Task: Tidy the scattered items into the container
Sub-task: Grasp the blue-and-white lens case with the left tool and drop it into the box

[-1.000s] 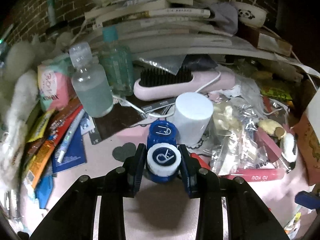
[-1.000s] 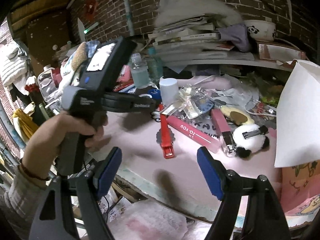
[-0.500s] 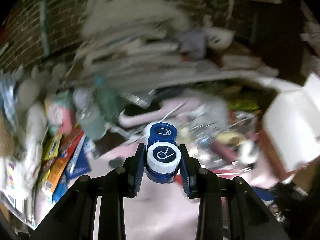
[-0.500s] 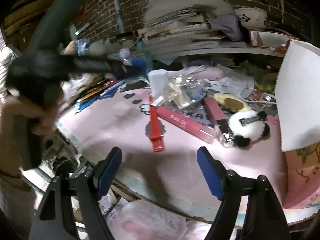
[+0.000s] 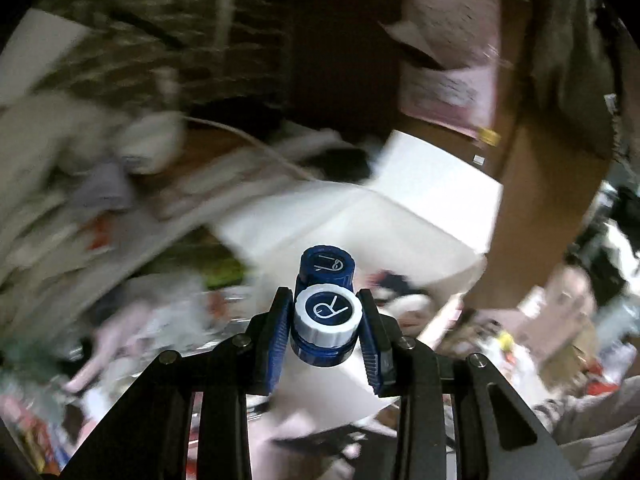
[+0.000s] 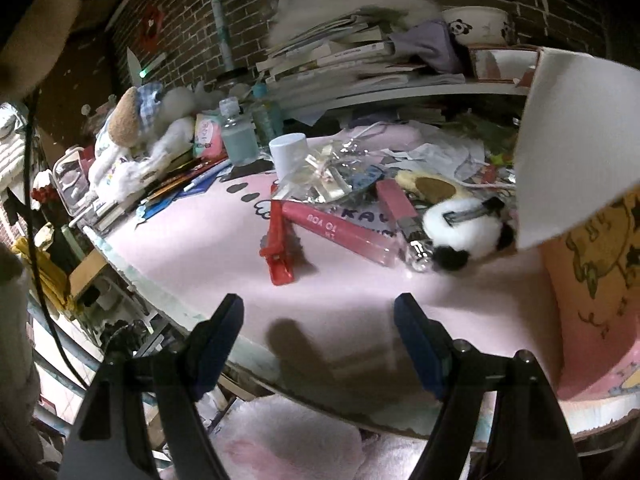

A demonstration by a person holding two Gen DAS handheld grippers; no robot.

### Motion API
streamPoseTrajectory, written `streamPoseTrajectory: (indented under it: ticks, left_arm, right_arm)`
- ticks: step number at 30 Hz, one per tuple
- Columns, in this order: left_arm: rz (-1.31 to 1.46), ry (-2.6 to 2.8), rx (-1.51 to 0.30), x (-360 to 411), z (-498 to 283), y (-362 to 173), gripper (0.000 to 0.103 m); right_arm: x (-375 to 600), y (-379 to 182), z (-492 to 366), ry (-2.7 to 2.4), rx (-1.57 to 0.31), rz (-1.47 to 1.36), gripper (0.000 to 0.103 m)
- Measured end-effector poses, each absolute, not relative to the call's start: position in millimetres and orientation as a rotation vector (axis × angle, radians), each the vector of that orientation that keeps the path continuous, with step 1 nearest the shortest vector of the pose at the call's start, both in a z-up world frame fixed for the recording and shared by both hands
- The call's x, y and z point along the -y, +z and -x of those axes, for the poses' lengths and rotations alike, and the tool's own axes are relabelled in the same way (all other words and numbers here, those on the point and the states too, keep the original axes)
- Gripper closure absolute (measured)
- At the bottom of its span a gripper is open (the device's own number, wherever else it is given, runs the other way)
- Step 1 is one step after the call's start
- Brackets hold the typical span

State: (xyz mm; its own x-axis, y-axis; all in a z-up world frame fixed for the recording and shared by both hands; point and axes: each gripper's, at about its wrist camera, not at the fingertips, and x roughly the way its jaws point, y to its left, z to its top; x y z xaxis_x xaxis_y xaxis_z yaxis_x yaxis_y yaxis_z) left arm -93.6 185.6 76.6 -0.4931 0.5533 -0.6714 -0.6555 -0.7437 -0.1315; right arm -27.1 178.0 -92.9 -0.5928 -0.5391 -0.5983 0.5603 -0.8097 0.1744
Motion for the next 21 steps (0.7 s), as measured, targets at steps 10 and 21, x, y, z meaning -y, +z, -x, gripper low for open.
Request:
streamPoseTrajectory:
  ticks: [10, 21]
  left_arm:
    - [1.271, 1.931, -0.309, -252.6, 126.6, 29.3, 0.076]
    - [1.319, 1.895, -0.284, -250.2, 132.8, 23.1, 0.068]
  right_arm:
    - [-186.4, -92.1, 23.0, -2.351, -0.042, -0.865, 0.028]
    - [-188.6, -89.0, 24.9, -2.353, -0.019, -0.857, 0.028]
